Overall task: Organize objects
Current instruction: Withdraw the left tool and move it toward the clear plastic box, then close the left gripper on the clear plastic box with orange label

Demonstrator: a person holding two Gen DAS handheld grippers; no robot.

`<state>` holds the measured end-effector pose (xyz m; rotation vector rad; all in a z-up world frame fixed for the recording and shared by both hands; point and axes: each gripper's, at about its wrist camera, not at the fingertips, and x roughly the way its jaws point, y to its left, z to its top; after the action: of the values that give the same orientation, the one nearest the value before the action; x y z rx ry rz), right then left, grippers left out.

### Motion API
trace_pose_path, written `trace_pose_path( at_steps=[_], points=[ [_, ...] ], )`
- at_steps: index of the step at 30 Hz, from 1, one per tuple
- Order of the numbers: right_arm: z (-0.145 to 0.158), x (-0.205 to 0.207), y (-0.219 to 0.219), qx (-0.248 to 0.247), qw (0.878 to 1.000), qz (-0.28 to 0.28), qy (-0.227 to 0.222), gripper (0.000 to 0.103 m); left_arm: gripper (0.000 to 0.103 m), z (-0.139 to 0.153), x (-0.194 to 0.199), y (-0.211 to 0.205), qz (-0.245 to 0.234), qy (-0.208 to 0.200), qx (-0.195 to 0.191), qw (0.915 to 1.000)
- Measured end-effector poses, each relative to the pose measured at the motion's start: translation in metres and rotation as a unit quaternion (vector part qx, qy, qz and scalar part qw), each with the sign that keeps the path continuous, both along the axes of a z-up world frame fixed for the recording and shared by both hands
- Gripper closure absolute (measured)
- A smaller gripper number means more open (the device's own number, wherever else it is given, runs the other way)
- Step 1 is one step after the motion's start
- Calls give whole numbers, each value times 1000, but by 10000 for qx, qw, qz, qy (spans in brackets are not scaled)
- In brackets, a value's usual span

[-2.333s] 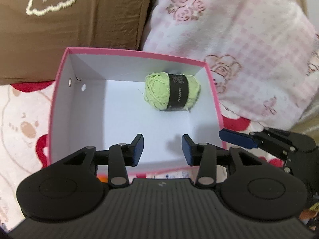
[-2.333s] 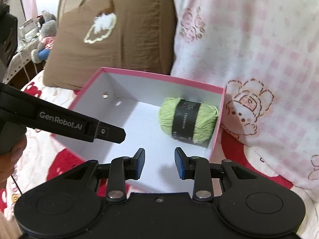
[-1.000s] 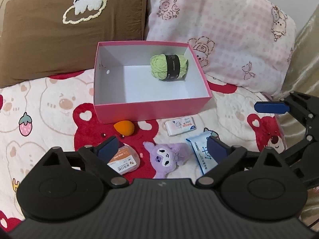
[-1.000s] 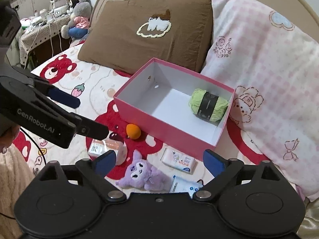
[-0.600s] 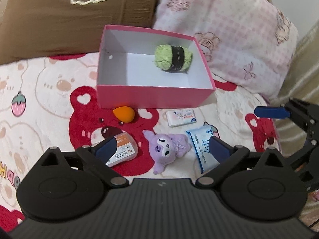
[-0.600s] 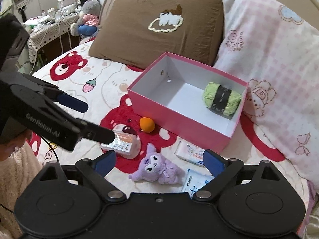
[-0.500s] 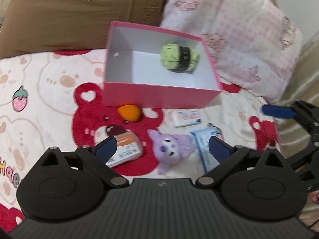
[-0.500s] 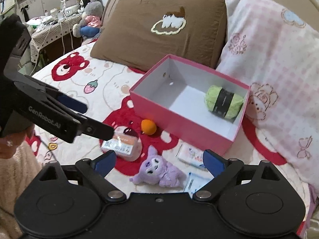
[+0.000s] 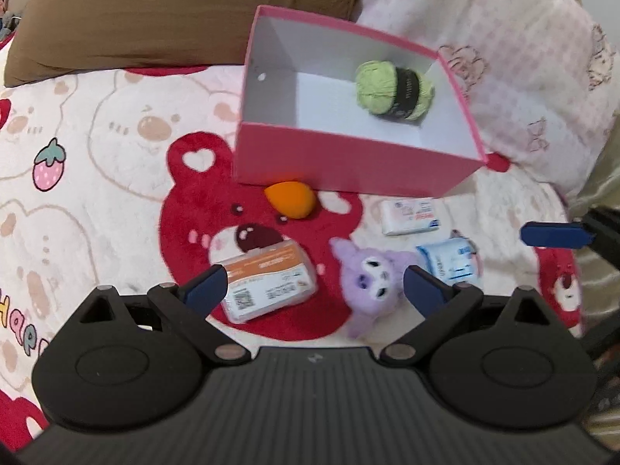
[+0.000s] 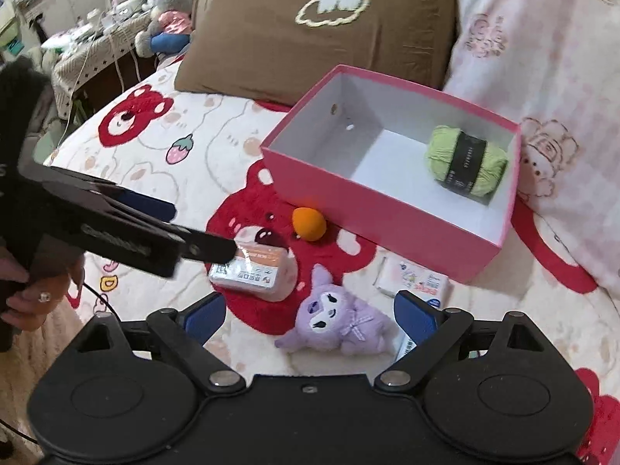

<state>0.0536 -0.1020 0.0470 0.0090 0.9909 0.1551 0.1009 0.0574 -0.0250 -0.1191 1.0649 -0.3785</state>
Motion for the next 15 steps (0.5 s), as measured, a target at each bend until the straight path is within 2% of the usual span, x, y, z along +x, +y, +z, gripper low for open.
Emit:
trace_pose_path(
  at_steps=[10,15],
  points=[
    [-32,15,40,-391,9953,873,-132,9,6,-35,12,14,5,234,128,9996],
    [-57,29,50,17,9946,1034,-120,12,7,-53,17,9,-48,482,173,9987]
  ],
)
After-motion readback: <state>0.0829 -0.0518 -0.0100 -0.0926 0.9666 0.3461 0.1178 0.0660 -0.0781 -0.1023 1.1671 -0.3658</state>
